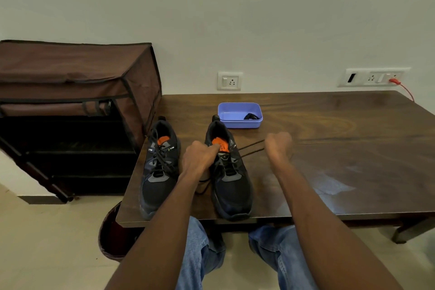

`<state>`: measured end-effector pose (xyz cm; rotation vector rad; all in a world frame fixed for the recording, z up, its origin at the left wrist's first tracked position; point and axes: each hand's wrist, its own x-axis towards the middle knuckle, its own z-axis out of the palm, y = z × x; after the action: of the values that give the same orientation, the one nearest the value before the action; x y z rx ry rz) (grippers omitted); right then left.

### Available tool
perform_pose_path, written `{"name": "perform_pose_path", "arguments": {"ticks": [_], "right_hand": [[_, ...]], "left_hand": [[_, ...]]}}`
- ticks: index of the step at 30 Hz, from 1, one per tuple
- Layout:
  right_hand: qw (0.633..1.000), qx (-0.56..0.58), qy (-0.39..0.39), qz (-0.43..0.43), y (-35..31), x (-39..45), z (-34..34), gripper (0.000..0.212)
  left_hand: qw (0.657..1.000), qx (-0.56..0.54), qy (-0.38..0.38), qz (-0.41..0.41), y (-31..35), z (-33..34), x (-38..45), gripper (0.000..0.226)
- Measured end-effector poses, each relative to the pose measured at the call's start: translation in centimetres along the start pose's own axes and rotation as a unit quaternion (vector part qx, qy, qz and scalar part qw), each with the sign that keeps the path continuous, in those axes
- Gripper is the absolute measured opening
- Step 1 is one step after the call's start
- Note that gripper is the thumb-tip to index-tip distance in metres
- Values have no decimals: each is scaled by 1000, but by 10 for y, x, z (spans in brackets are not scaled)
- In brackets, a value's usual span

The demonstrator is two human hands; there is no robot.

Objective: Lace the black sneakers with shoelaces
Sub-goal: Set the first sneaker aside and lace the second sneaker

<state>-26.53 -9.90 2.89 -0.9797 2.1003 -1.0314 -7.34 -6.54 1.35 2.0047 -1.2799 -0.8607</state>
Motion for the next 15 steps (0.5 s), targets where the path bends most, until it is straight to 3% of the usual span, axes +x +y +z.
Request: {"name": "perform_pose_path", "arguments": {"ticks": [3,6,8,9,15], "right_hand": [[977,-85,-48,-191,1,-11,14,34],[895,-137,-192,-379,3,-19,33,36],[829,-276,-255,-415,7,-23,43,27],[816,-304,-273,-410,9,-25,45,24],[887,-141,-314,-309,-1,-28,29,14]], "left_hand": [[1000,-3,4,3,0,0,-2,39],[1000,-7,-1,2,0,-1,-3,38],[1000,-9,-5,3,1,-2,-4,37],[1000,-10,-5,2,2,-2,-4,37],[1000,-23,-12,-6,1,-2,-5,36]]}}
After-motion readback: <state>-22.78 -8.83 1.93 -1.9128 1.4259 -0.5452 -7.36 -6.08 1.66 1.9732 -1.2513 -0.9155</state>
